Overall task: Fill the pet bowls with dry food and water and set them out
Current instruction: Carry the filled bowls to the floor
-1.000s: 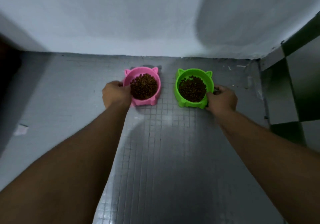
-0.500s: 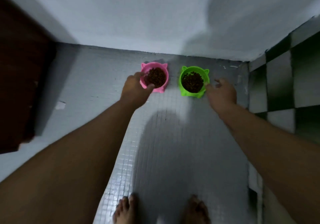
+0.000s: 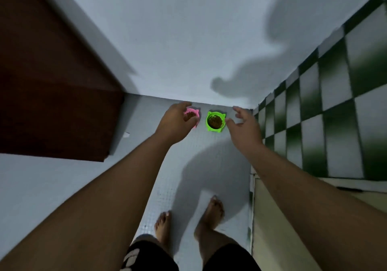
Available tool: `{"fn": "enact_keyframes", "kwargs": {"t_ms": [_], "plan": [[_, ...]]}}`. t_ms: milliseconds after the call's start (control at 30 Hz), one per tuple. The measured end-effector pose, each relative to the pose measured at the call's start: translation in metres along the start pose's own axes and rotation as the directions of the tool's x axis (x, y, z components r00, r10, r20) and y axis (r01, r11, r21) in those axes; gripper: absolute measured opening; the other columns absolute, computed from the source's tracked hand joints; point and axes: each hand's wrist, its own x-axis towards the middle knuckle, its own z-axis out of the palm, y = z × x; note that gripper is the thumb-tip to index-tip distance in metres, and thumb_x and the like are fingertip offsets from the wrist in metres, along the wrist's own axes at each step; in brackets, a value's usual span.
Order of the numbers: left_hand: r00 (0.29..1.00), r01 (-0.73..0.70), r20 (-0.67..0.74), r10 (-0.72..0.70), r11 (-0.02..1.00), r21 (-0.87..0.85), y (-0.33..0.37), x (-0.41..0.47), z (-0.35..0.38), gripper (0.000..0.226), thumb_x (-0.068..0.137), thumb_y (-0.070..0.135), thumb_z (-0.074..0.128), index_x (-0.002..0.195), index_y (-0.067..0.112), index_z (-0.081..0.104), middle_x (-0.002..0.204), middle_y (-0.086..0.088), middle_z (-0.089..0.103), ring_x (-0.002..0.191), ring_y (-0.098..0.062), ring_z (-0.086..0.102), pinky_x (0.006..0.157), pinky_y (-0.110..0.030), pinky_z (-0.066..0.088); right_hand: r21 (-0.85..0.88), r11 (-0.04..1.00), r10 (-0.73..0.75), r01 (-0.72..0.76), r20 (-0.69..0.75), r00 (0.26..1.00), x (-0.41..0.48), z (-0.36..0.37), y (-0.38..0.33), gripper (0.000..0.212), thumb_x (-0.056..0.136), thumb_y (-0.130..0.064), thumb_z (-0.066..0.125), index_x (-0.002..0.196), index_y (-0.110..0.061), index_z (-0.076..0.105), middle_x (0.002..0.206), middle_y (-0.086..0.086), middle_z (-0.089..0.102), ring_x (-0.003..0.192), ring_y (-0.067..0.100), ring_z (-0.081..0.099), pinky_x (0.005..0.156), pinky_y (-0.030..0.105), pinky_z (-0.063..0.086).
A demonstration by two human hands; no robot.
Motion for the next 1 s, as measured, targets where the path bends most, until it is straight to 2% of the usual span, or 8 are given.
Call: {"fn": "enact_keyframes", "kwargs": {"t_ms": [100,267,367,467,633,700,867,1000], "plan": [[1.000,-0.028,-0.012,0.028,0.999,-0.046,0.024,-0.037,-0.025,0.055,0.093,0.036,0.072,0.144,0.022,0.054,0.136,-0.006,0.059,0.102,-0.009,0.055,0.083,-0.021,0.041,0.023,0.999,-0.044,0.045,-0.050,0.998,-0.037,-0.026,-0.031,0.046,0.091,-0.035,0.065,0.136,-0.035,0.054,0.135,-0.001,0.054,0.119,0.016,0.055,0.102,0.043,0.050],[0.997,-0.073,-0.004,0.073,0.992,-0.101,0.029,-0.101,-0.052,0.052,0.094,0.035,0.072,0.141,0.024,0.056,0.132,-0.004,0.061,0.097,-0.008,0.058,0.072,-0.018,0.043,0.070,0.994,-0.079,0.088,-0.126,0.989,-0.111,-0.034,-0.060,0.047,0.090,-0.037,0.066,0.135,-0.034,0.055,0.130,0.000,0.056,0.115,0.015,0.057,0.101,0.042,0.051],[0.992,-0.120,0.026,0.124,0.985,-0.122,0.021,-0.142,-0.064,0.050,0.093,0.033,0.073,0.139,0.022,0.057,0.122,0.002,0.061,0.086,0.003,0.057,0.065,-0.009,0.042,0.094,0.991,-0.078,0.096,-0.187,0.979,-0.160,-0.032,-0.065,0.048,0.091,-0.033,0.066,0.137,-0.029,0.055,0.135,0.005,0.055,0.118,0.013,0.054,0.103,0.037,0.048],[0.979,-0.186,0.066,0.195,0.976,-0.116,0.013,-0.180,-0.080,0.049,0.092,0.035,0.074,0.137,0.024,0.058,0.117,0.005,0.060,0.092,-0.003,0.058,0.078,-0.021,0.047,0.097,0.992,-0.051,0.077,-0.243,0.969,-0.213,-0.028,-0.065,0.049,0.093,-0.033,0.065,0.139,-0.030,0.052,0.142,0.004,0.051,0.126,0.015,0.050,0.104,0.034,0.046],[0.957,-0.226,0.157,0.244,0.966,-0.127,0.027,-0.234,-0.090,0.048,0.091,0.039,0.073,0.136,0.029,0.058,0.118,0.007,0.060,0.104,-0.014,0.062,0.095,-0.036,0.052,0.098,0.993,-0.028,0.067,-0.360,0.933,-0.294,-0.033,-0.058,0.051,0.091,-0.038,0.066,0.140,-0.033,0.050,0.144,0.001,0.050,0.128,0.018,0.052,0.104,0.045,0.049],[0.928,-0.290,0.211,0.308,0.950,-0.114,0.036,-0.257,-0.081,0.046,0.088,0.046,0.073,0.131,0.033,0.060,0.111,0.012,0.062,0.103,-0.016,0.066,0.097,-0.041,0.053,0.114,0.992,-0.009,0.063,-0.422,0.906,-0.326,-0.041,-0.048,0.051,0.092,-0.034,0.067,0.140,-0.028,0.051,0.141,0.003,0.053,0.124,0.018,0.055,0.102,0.040,0.050],[0.834,-0.429,0.317,0.451,0.892,-0.142,0.058,-0.321,-0.045,0.039,0.093,0.038,0.071,0.129,0.026,0.062,0.114,0.003,0.065,0.099,-0.012,0.064,0.083,-0.029,0.054,0.089,0.996,0.070,-0.022,-0.581,0.811,-0.408,-0.067,-0.006,0.053,0.089,-0.032,0.068,0.139,-0.022,0.054,0.129,0.004,0.058,0.100,0.015,0.061,0.093,0.036,0.054],[0.734,-0.509,0.432,0.524,0.846,-0.160,0.069,-0.384,-0.011,0.037,0.095,0.037,0.069,0.128,0.023,0.061,0.110,0.002,0.064,0.098,-0.012,0.063,0.086,-0.032,0.054,0.127,0.991,0.122,-0.048,-0.672,0.730,-0.484,-0.085,0.029,0.055,0.089,-0.034,0.068,0.141,-0.025,0.051,0.126,0.003,0.058,0.086,0.019,0.066,0.083,0.034,0.056]]}}
